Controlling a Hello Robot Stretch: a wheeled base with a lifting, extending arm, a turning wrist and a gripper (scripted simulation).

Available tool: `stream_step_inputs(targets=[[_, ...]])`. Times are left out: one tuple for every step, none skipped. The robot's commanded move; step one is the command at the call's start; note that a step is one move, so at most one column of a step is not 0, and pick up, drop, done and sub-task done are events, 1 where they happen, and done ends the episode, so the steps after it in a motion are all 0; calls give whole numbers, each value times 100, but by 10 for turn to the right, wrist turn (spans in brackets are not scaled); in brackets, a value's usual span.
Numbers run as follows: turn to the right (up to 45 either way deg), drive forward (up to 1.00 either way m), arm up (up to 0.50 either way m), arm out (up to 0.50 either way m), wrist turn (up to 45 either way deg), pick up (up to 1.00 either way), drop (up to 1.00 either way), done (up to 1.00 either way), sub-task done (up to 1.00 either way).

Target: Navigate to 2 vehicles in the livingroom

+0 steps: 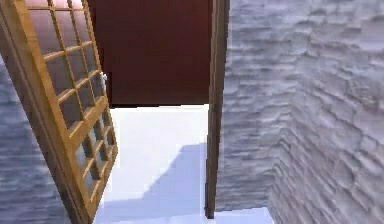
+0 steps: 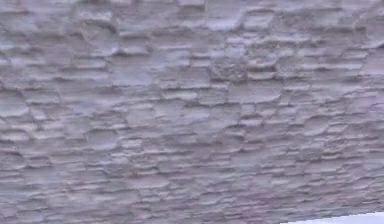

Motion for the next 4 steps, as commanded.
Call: stream_step_inputs(targets=[[0, 45, 0, 0, 0, 0, 0, 0, 0], [-300, 0, 0, 0, 0, 0, 0, 0, 0], [-30, 0, 0, 0, 0, 0, 0, 0, 0], [0, 65, 0, 0, 0, 0, 0, 0, 0]])
